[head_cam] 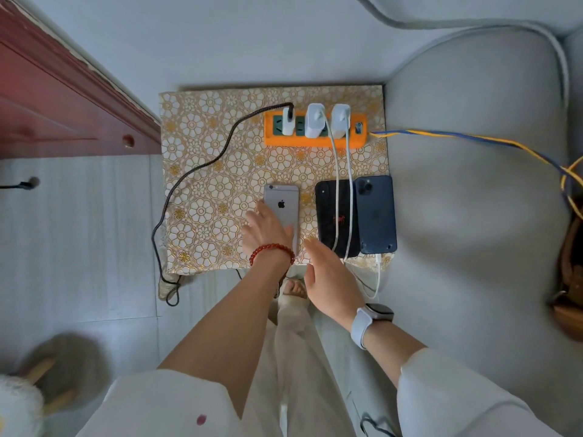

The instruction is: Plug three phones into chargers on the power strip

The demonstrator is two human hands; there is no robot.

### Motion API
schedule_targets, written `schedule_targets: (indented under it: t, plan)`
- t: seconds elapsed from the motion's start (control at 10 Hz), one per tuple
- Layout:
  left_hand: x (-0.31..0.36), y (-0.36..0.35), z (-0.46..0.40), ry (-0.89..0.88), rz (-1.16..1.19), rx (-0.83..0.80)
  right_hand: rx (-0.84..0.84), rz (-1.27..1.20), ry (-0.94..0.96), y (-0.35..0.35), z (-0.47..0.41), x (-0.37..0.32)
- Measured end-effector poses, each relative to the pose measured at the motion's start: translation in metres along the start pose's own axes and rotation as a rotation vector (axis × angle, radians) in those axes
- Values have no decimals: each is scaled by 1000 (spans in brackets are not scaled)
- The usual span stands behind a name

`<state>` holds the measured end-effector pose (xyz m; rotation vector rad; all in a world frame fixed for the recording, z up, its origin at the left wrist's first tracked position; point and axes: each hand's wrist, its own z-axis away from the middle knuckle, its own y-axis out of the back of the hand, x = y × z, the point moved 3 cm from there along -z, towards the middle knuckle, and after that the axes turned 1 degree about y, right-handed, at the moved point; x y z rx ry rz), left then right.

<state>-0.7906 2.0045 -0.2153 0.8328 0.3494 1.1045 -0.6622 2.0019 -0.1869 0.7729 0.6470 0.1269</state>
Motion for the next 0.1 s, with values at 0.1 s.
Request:
schedule_targets:
  t: [0.1]
  plan:
    - [-12,-3,6,-37,55,-24,-39,29,5,-4,-3,-1]
